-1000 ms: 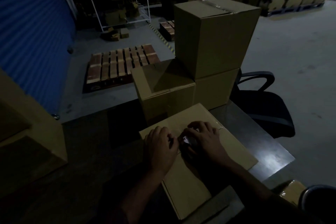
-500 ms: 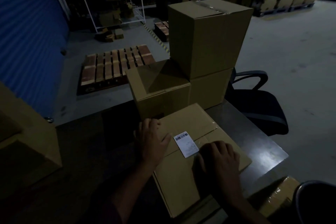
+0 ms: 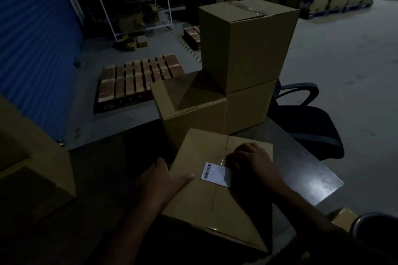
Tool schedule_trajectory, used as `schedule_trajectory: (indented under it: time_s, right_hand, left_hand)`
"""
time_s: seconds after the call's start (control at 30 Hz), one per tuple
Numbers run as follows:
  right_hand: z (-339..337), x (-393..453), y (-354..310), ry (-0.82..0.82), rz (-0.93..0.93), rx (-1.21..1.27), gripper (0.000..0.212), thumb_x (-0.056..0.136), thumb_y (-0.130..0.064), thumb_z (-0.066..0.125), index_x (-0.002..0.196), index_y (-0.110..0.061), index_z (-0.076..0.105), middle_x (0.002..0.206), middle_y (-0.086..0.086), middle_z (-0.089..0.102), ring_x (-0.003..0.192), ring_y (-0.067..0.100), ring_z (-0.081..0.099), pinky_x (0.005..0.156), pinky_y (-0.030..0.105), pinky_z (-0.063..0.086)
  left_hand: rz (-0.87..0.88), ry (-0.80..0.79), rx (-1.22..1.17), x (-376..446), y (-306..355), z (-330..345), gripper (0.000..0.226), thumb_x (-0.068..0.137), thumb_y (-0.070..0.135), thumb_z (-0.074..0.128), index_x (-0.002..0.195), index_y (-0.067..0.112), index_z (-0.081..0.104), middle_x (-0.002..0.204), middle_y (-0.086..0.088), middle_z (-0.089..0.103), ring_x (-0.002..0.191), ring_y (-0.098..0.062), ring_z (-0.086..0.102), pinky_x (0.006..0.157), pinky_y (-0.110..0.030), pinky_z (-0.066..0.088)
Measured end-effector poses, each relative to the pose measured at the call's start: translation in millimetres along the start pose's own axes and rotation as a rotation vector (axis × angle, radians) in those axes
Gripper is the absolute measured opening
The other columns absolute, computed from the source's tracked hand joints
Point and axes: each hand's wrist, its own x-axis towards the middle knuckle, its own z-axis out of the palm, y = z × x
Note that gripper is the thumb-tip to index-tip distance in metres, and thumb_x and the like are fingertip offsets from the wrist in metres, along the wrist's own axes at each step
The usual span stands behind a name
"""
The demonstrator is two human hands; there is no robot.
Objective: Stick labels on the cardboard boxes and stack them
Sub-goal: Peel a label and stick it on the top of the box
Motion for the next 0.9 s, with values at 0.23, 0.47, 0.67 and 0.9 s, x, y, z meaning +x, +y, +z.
schedule_trajectory:
  time_s: [0.23, 0.47, 0.67, 0.9]
  right_hand:
    - [5.1, -34.4, -59.9, 0.084, 0.169, -0.006, 0.030, 0.089, -0.065, 0.053, 0.107, -0.041, 0.058, 0.110, -0.020, 0.048, 0.106, 0.005, 0.041, 0.093, 0.032, 0.038]
    - [13.7, -26.1, -51.0, 0.041, 0.164, -0.004, 0.039, 0.088, -0.067, 0.050, 0.110, -0.035, 0.056, 0.109, -0.013, 0.047, 0.102, 0.011, 0.038, 0.087, 0.033, 0.035]
    - [15.9, -31.5, -47.3, 0.078, 0.187, 0.037, 0.033, 0.087, -0.061, 0.057, 0.105, -0.033, 0.054, 0.106, -0.013, 0.045, 0.099, 0.011, 0.039, 0.087, 0.034, 0.040]
    - [11.6, -32.2, -50.1, 0.086, 0.203, 0.052, 0.034, 0.087, -0.061, 0.060, 0.104, -0.032, 0.057, 0.107, -0.012, 0.047, 0.101, 0.011, 0.039, 0.087, 0.033, 0.042]
  left_hand:
    - [0.295, 0.314, -0.030, 0.3, 16.7, 30.9, 0.048, 0.082, 0.064, 0.072, 0.087, 0.027, 0.042, 0.098, 0.005, 0.047, 0.095, -0.020, 0.051, 0.078, -0.038, 0.041]
    - [0.383, 0.377, -0.024, 7.4, 17.1, 52.9, 0.039, 0.089, 0.061, 0.061, 0.078, 0.029, 0.042, 0.084, 0.012, 0.045, 0.083, -0.014, 0.045, 0.078, -0.038, 0.037]
    - [0.387, 0.372, -0.034, 3.2, 16.2, 53.3, 0.037, 0.090, 0.052, 0.069, 0.079, 0.029, 0.043, 0.084, 0.012, 0.046, 0.083, -0.014, 0.045, 0.079, -0.037, 0.039]
    - [0.366, 0.387, -0.043, 3.7, 17.8, 53.6, 0.037, 0.089, 0.053, 0.070, 0.079, 0.028, 0.044, 0.086, 0.009, 0.048, 0.085, -0.015, 0.046, 0.082, -0.038, 0.039]
